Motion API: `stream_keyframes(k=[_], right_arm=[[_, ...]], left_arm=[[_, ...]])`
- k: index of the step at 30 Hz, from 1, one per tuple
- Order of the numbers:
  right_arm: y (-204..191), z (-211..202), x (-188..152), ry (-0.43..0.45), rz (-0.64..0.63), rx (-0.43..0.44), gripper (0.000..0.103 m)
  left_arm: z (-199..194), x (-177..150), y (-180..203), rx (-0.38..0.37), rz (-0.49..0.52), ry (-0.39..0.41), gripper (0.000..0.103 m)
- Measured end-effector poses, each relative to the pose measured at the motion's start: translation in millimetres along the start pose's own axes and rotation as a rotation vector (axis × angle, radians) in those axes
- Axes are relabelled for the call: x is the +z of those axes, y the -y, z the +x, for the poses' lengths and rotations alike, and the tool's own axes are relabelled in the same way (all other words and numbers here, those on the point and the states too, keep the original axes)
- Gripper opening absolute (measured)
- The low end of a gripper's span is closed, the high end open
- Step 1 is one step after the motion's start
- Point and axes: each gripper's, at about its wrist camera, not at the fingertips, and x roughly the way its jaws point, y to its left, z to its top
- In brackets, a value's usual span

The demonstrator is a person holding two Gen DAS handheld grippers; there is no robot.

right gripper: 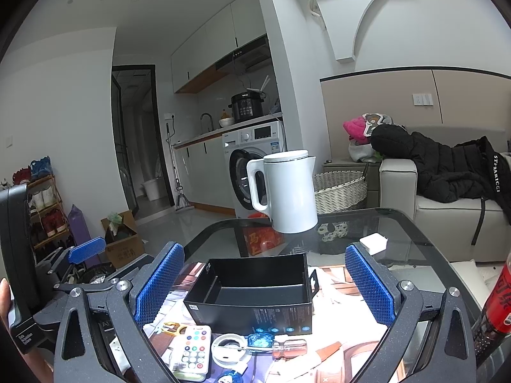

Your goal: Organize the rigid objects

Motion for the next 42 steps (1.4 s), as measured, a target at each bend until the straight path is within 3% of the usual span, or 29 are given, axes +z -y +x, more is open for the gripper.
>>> stream_keyframes(k=[6, 10, 17, 24, 28, 34, 42], right_arm=[[0, 6, -2, -0.034, 0.0, -0.005, 0.103], [0, 18, -5, -0.105, -0.01, 0.0, 0.103], [3, 31, -9, -0.185, -0.02, 0.012, 0.103], [10, 43, -8, -0.255, -0.038, -0.02, 0.103], [18, 56, -13, -0.326, -0.044, -0.059, 0.103], [30, 78, -31, -0.465, -0.029, -0.076, 0.103], [40, 88, -52, -0.556, 0.008, -0.094, 0.103]], left_arm=[[5, -1, 0, -0.001, 0.003, -0.024, 0.103], [8, -2, -2, -0.002, -0.002, -0.045, 0.103], [21, -9, -4, 0.006, -0.003, -0.125, 0.103], [42, -22, -6, 0.003, -0.006, -0.266, 0.103], [58, -34, -3, -0.053, 0.01, -0.373, 0.103], [77, -62, 11, -0.076, 0.067, -0.553, 0.102], [81, -71, 18, -0.079, 0.105, -0.59, 0.102]])
